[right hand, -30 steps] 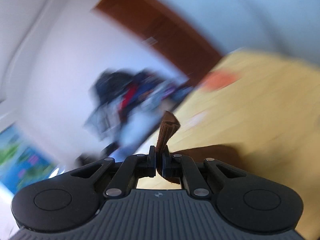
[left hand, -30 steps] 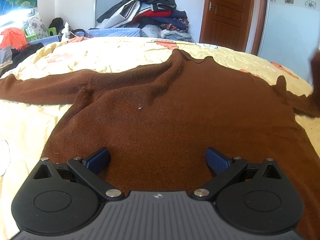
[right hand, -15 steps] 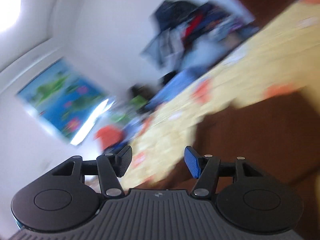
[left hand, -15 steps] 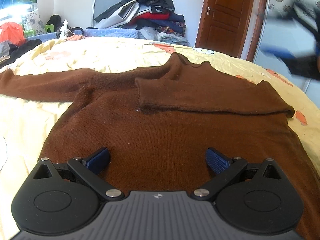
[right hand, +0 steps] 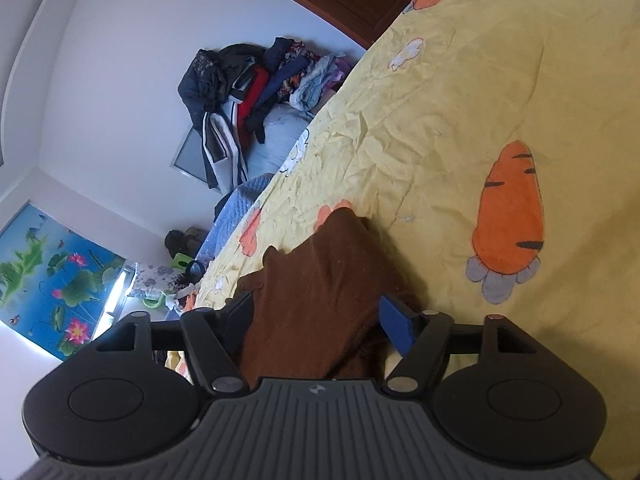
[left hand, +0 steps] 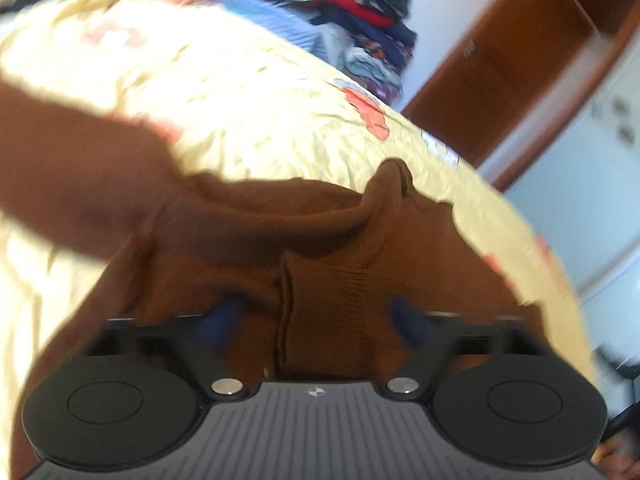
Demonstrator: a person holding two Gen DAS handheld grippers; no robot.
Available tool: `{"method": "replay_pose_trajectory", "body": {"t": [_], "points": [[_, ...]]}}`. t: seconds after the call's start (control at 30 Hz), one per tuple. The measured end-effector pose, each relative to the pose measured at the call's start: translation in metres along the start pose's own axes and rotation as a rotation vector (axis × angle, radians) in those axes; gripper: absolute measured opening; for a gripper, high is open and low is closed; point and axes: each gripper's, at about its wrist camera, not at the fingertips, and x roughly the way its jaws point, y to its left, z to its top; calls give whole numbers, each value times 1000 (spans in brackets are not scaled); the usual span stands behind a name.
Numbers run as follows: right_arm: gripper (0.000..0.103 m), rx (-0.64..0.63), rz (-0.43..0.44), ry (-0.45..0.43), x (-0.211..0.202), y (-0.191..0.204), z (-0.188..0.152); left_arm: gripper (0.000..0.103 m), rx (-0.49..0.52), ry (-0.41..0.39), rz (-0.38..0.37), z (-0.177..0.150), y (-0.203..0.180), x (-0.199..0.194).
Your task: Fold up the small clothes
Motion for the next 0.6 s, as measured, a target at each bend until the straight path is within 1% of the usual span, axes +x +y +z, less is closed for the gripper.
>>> {"method": "replay_pose_trajectory", "body": {"t": [0.03,0.07,0.1,0.17,0.2,0.23,0.27,0.3,0.33,0.4,0.47,0.5,0.57,0.6], "points": [[75,-3,5,-1,-3,-2,1,23,56,1,29,1,-8,5],[75,-5,6,-3,-4,-1,4,12,91,1,49,2,-13,9],[76,-7,6,-6,-3,-2,6,9,108,-8,60,3,-15,10],[76,-9,3,-13,-2,-5,14,6,103,-40,65,9,-14,2],[76,-8,1,-18,-4,-6,16,4,100,-72,60,12,-12,-7],[78,-8,0,-23,-4,-8,19,4,105,-112,61,16,-9,-16],[79,-11,-2,-28,-6,-9,22,4,113,-152,83,19,-4,-26],[81,-14,-7,-36,-7,-9,24,4,119,-176,115,22,4,-33],[81,-17,-12,-41,-7,-10,27,4,123,-188,165,24,14,-35],[81,-14,-15,-40,-4,-12,31,4,99,-158,231,26,35,-30],[82,-18,-13,-27,7,-12,35,4,53,-115,226,24,53,-28],[82,-26,-21,-12,15,-10,36,4,57,-100,219,22,54,-26],[82,-51,-44,40,38,-5,37,4,76,-113,224,19,51,-26],[83,-72,-60,83,53,-1,36,5,83,-126,228,19,49,-29]]}}
